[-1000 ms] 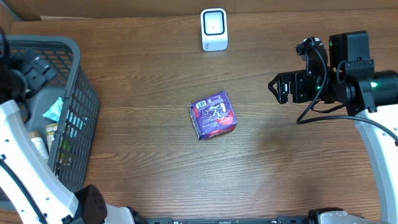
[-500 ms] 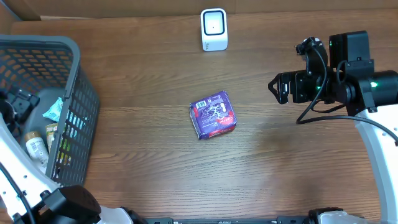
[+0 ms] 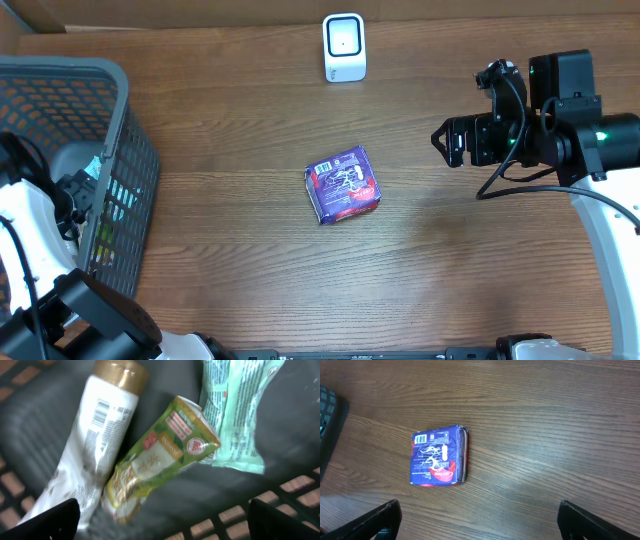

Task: Scan the item barcode
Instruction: 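Move the left gripper back into the basket toward the items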

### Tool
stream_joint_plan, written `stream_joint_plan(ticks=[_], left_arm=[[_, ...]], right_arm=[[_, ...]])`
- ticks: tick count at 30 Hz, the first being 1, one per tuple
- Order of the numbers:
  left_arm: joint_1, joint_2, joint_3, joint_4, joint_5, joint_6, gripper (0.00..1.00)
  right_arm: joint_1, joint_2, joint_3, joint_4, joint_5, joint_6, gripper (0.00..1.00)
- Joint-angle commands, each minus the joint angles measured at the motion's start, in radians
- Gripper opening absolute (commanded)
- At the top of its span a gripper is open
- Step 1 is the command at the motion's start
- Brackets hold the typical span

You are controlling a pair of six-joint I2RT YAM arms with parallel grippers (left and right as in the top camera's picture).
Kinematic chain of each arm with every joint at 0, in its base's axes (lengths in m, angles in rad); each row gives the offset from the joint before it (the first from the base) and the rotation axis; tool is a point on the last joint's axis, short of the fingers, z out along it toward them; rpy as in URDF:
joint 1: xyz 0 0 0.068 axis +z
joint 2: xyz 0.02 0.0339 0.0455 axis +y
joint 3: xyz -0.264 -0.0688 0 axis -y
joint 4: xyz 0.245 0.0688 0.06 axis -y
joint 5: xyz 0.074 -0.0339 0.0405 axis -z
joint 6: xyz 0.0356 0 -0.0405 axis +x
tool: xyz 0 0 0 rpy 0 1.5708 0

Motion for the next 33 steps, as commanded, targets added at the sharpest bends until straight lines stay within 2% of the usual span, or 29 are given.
stream_joint_plan(ticks=[1,9,13,14,18,22,24,25,33], left_arm=[[0.006,-0.003,-0.073,0.085,-0.011,0.162,0.98],[0.006,0.001,-0.223,0.285,-0.012,0.339,0.96],[0.006,0.004,-0.274,0.322,-0.013,0.358,0.91],[0.006,0.004,-0.285,0.333,-0.013,0.357,0.88],[0.006,0.004,-0.293,0.345,-0.012,0.357,0.49],[0.006,0.004,-0.293,0.345,-0.001,0.357,0.25],[0.006,0.004,-0.293,0.344,0.008,0.353,0.07],[0.006,0.004,-0.293,0.342,0.007,0.344,0.04],[0.006,-0.007,-0.221,0.283,0.006,0.298,0.04]], right_arm=[[0.006,0.0,-0.002,0.005,0.003,-0.001,1.0],[0.006,0.0,-0.002,0.002,0.003,-0.001,1.0],[0.006,0.0,-0.002,0.002,0.003,-0.001,1.0],[0.006,0.0,-0.002,0.002,0.003,-0.001,1.0],[0.006,0.0,-0.002,0.002,0.003,-0.001,1.0],[0.006,0.0,-0.002,0.002,0.003,-0.001,1.0],[0.006,0.0,-0.002,0.002,0.003,-0.001,1.0],[0.006,0.0,-0.002,0.002,0.002,-0.001,1.0],[0.006,0.0,-0.002,0.002,0.003,-0.001,1.0]])
